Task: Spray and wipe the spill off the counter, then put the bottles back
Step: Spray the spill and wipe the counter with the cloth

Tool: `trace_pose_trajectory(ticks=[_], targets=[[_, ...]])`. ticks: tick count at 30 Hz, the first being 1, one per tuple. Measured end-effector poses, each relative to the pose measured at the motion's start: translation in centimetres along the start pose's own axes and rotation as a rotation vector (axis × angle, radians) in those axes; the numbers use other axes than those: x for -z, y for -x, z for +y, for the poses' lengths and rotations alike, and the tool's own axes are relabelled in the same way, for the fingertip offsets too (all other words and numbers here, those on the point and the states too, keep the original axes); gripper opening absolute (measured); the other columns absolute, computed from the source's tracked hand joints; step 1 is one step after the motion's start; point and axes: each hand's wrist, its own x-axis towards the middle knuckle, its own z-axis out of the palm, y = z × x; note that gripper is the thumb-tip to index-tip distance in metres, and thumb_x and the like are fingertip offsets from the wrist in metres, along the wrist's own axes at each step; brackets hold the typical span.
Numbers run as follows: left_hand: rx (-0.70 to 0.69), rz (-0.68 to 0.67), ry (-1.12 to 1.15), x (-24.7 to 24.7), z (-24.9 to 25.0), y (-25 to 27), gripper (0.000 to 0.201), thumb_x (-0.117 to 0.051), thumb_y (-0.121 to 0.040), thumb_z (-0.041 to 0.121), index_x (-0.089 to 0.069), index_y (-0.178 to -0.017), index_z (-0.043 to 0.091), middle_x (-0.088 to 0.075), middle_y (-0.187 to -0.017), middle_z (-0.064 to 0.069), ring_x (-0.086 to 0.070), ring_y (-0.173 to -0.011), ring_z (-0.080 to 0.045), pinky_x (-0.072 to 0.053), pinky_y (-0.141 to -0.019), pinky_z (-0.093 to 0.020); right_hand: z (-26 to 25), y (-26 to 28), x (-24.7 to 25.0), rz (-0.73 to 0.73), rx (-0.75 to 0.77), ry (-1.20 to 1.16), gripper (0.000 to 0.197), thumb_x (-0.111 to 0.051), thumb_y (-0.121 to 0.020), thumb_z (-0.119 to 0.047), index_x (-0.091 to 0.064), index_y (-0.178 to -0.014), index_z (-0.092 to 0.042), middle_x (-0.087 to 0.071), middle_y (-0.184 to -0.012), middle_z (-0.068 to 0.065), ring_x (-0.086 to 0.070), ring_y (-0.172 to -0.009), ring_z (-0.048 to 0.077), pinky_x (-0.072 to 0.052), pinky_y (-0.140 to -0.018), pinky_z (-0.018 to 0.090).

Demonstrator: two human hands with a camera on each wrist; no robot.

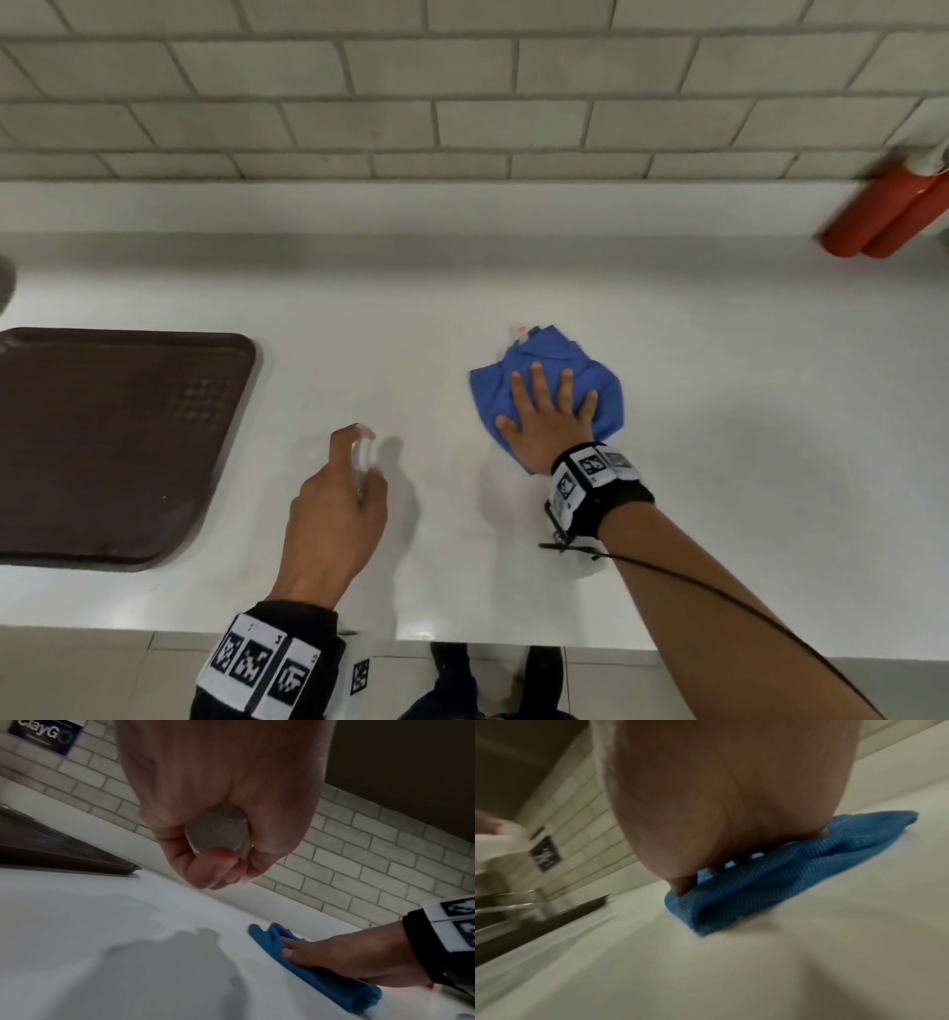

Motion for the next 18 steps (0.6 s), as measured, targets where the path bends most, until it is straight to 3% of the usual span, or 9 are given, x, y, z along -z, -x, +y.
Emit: trace_pose_trajectory(ticks=[5, 8, 10, 12, 13, 15, 18], targets=[[0.028, 0.041, 0.023, 0.5, -0.6, 0.2, 0.041, -0.053, -0.098, 0.017, -0.038, -0.134, 0.033, -0.060, -0.063, -0.001, -0.059, -0.055, -0.015, -0.038, -0.052, -0.027, -6.2, 1.6, -3.4, -0.022, 0.246, 0.135, 0.069, -0.012, -0.095, -0.062, 0.016, -0.151, -0.033, 0.027, -0.159, -0.003, 0.031, -0.142, 0.035, 0.019, -0.108, 0.066], [0.056, 0.034, 0.022, 0.7, -0.8, 0.0, 0.044, -0.053, -0.098, 0.017, -0.038, -0.136, 0.034, -0.060, -0.065, 0.000, -0.058, -0.058, -0.013, -0.039, -0.054, -0.031, -6.9, 3.6, -5.2, 0.005, 0.365, 0.179, 0.070, 0.001, -0.088, -0.064, 0.011, -0.151, -0.035, 0.022, -0.160, -0.004, 0.032, -0.141, 0.031, 0.023, -0.106, 0.066], [0.058, 0.020, 0.008, 0.5, -0.6, -0.2, 0.044, -0.053, -0.098, 0.017, -0.038, -0.136, 0.034, -0.060, -0.065, 0.000, -0.057, -0.058, -0.013, -0.038, -0.055, -0.032, -5.9, 5.0, -5.9, 0.029, 0.401, 0.180, 0.071, 0.002, -0.089, -0.065, -0.007, -0.153, -0.034, 0.001, -0.163, -0.003, 0.012, -0.147, 0.034, 0.013, -0.109, 0.066], [0.053, 0.003, -0.002, 0.3, -0.3, -0.3, 0.042, -0.052, -0.099, 0.018, -0.038, -0.136, 0.033, -0.060, -0.065, -0.001, -0.058, -0.058, -0.014, -0.038, -0.053, -0.028, -4.1, 6.6, -6.6, 0.049, 0.377, 0.171, 0.066, -0.009, -0.094, -0.063, -0.029, -0.149, -0.033, -0.028, -0.158, -0.002, -0.021, -0.145, 0.037, -0.005, -0.107, 0.064], [0.052, -0.006, 0.000, 0.1, -0.1, -0.4, 0.041, -0.052, -0.099, 0.019, -0.038, -0.136, 0.033, -0.060, -0.066, -0.001, -0.058, -0.058, -0.015, -0.038, -0.052, -0.027, -3.0, 7.5, -6.9, 0.077, 0.357, 0.170, 0.062, -0.016, -0.095, -0.063, -0.033, -0.147, -0.034, -0.033, -0.156, -0.003, -0.028, -0.143, 0.036, -0.009, -0.106, 0.063], [0.043, -0.022, 0.013, -0.5, 0.5, -0.7, 0.040, -0.051, -0.099, 0.019, -0.038, -0.134, 0.033, -0.061, -0.065, -0.003, -0.059, -0.057, -0.017, -0.041, -0.052, -0.028, -0.7, 9.2, -7.4, 0.109, 0.320, 0.153, 0.061, -0.029, -0.093, -0.064, -0.032, -0.148, -0.036, -0.032, -0.157, -0.005, -0.029, -0.143, 0.035, -0.010, -0.107, 0.062], [0.007, -0.037, 0.029, -1.6, 1.8, -0.9, 0.036, -0.050, -0.100, 0.020, -0.037, -0.130, 0.034, -0.062, -0.063, -0.005, -0.060, -0.054, -0.019, -0.046, -0.055, -0.032, 3.1, 11.3, -7.5, 0.143, 0.221, 0.102, 0.063, -0.030, -0.092, -0.065, -0.030, -0.149, -0.036, -0.029, -0.158, -0.006, -0.028, -0.144, 0.033, -0.012, -0.108, 0.061]])
